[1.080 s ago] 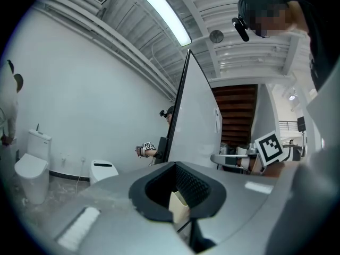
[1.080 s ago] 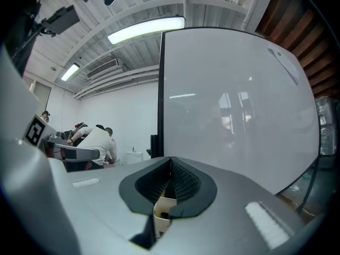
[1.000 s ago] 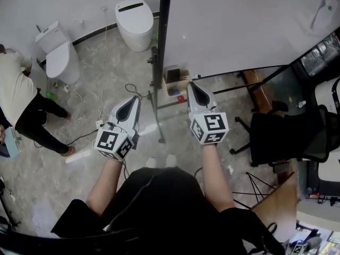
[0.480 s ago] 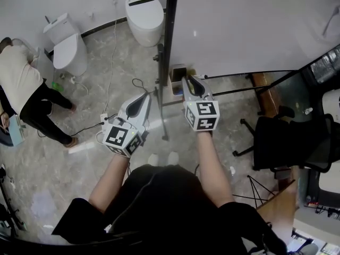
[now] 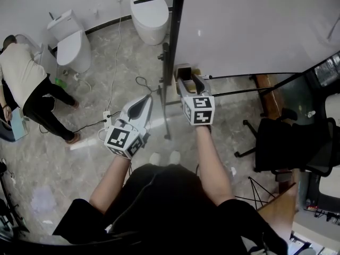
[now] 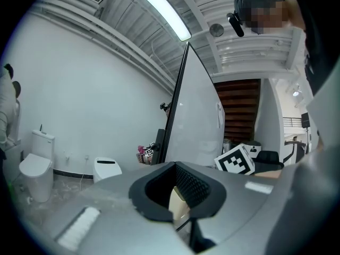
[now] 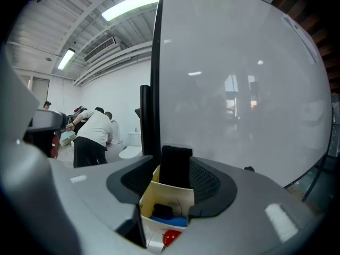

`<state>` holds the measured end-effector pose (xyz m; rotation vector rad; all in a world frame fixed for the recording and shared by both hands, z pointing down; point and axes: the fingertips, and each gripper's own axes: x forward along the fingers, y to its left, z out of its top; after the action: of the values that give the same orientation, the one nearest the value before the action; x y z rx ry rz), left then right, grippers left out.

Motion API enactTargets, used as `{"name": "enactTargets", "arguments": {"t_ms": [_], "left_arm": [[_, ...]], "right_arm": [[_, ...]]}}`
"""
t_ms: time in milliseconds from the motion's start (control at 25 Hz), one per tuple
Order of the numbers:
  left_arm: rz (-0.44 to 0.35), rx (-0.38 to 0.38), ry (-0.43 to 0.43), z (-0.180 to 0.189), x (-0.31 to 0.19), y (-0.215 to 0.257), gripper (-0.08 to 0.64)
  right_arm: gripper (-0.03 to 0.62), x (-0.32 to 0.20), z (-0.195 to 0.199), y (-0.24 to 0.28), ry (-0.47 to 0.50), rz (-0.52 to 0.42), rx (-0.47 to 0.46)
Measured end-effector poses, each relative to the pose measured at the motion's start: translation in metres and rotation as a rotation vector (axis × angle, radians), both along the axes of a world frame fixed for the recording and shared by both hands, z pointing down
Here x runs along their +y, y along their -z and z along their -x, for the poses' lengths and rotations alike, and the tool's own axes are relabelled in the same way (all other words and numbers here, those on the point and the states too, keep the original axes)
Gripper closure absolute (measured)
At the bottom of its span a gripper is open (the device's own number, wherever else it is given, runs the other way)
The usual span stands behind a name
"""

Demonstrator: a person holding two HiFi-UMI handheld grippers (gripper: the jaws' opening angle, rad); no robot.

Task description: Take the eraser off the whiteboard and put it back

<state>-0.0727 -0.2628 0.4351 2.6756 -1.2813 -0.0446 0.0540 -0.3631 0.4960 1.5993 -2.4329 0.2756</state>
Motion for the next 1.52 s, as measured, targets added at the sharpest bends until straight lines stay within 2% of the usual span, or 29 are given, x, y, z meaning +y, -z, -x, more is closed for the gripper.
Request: {"name": "enactTargets", "arguments": {"t_ms": [280,600,880,1280,1400,1520], "left_arm": [[0.011,-0.001,0.028,0.014,0.002,0.0,0.555],[0.017,-0.023,0.051,0.03,0.0,-0.007,0.555],[0.022,-0.031,0.077,0.042,0.001,-0.007,0.555],[0.035,-0.018,0.087,0.047,0.0,-0.007,0.555],[0.038,-0.02,0.09,0.049,-0.001,-0.008,0.555],[0.031,-0.027,0.088,0.051,-0.002,-0.008,0.555]], "right_arm": [[0.307,-0.016,0.001,-0.009,-0.038,0.029,0.017],[0.276,-0.031,0.007,-0.021,-0.053,0.07,0.025],[0.275,-0.04,0.001,-0.024,-0.111,0.079,0.019],[0.275,-0.047,0.005,-0.029,-0.128,0.091,0.044],[0.313,-0.047,0.004,-0.029,-0.136,0.091,0.05],[0.315,-0.047,0.003,-0.027,-0.136,0.086,0.045]]}}
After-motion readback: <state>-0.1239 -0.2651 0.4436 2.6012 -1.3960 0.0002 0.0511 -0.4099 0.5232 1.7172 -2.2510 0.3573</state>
